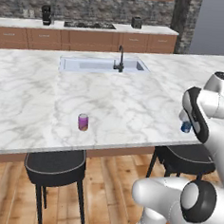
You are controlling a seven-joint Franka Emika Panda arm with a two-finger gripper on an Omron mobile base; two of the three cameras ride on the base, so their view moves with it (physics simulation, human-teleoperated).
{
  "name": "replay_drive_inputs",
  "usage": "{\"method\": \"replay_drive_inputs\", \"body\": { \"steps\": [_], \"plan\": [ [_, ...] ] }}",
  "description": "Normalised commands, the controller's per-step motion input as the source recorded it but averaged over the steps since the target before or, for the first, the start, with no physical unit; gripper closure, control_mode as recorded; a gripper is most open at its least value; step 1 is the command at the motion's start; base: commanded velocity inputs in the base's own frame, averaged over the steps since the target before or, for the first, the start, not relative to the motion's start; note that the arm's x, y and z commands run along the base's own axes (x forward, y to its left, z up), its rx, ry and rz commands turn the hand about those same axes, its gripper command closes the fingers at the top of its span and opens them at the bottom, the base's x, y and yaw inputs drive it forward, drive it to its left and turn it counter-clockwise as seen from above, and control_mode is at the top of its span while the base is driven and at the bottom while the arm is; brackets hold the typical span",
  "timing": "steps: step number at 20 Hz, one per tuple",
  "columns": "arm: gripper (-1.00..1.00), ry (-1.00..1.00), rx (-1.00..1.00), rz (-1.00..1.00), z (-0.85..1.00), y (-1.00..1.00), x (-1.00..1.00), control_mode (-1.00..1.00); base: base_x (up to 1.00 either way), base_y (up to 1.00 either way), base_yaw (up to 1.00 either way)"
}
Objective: Four empty soda cans are scattered around the kitchen. Gather all the cans and cluster them next to the stove for recycling.
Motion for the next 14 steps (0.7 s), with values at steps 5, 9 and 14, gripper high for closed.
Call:
{"method": "replay_drive_inputs", "body": {
  "steps": [5,9,14],
  "plan": [
    [-1.00,0.00,-0.04,-0.14,-0.26,-0.70,0.58,-1.00,0.00,0.00,0.00],
    [-1.00,0.01,0.00,-0.18,-0.11,-0.35,0.86,-1.00,0.00,0.00,0.00],
    [-1.00,0.09,0.01,-0.11,-0.10,-0.32,0.80,-1.00,0.00,0.00,0.00]
  ]
}}
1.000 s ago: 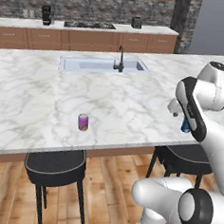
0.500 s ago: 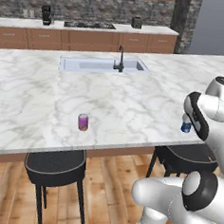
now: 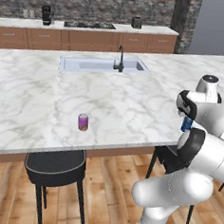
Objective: Four empty soda cans are scattered around the kitchen. Gather all the cans and cluster them next to the stove for recycling.
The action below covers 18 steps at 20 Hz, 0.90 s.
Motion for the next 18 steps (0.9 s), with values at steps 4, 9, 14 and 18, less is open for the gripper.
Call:
{"method": "replay_drive_inputs", "body": {
  "steps": [4,9,14,18],
  "plan": [
    [-1.00,0.14,0.05,-0.14,-0.23,-0.30,0.59,-1.00,0.00,0.00,0.00],
    [-1.00,0.10,0.14,-0.17,-0.28,-0.23,0.30,-1.00,0.00,0.00,0.00],
    [-1.00,0.04,0.16,-0.09,-0.27,-0.30,0.25,-1.00,0.00,0.00,0.00],
    [-1.00,0.00,0.08,0.00,-0.34,-0.15,0.42,-1.00,0.00,0.00,0.00]
  ]
}}
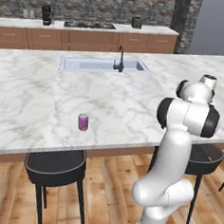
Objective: Four empty soda cans are scattered around the kitchen. Gather all the cans and cluster them next to the stove for recycling.
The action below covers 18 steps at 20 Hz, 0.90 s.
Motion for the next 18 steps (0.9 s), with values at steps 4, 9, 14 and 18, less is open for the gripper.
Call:
{"method": "replay_drive_inputs", "body": {
  "steps": [4,9,14,18],
  "plan": [
    [-1.00,0.00,0.04,0.00,-0.40,0.00,0.40,-1.00,0.00,0.00,0.00],
    [-1.00,-0.01,0.05,0.00,-0.25,-0.07,0.32,-1.00,0.00,0.00,0.00],
    [-1.00,0.00,0.07,0.00,-0.28,-0.20,0.17,-1.00,0.00,0.00,0.00],
    [-1.00,0.00,0.03,0.00,-0.34,-0.04,0.03,-1.00,0.00,0.00,0.00]
  ]
}}
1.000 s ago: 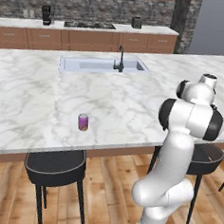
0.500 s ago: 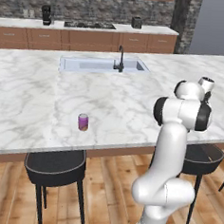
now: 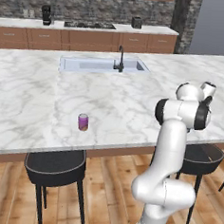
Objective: Four empty soda cans are scattered around the kitchen. Gather all the cans and cluster them next to the stove for recycling.
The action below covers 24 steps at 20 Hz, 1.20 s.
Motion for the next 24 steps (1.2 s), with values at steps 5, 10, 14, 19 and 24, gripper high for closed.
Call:
{"method": "replay_drive_inputs", "body": {
  "steps": [5,10,14,19,24],
  "plan": [
    [1.00,0.00,0.00,0.01,-0.16,0.11,-0.12,-1.00,0.00,0.00,0.00],
    [1.00,-0.07,0.00,0.11,0.02,0.15,-0.62,-1.00,0.00,0.00,0.00],
    [1.00,-0.17,-0.01,0.24,0.52,0.39,-0.57,-1.00,0.00,0.00,0.00],
    [1.00,-0.25,-0.09,0.21,0.79,0.54,-0.61,-1.00,0.00,0.00,0.00],
    [1.00,-0.21,-0.15,0.18,0.88,0.72,-0.57,-1.00,0.00,0.00,0.00]
  ]
}}
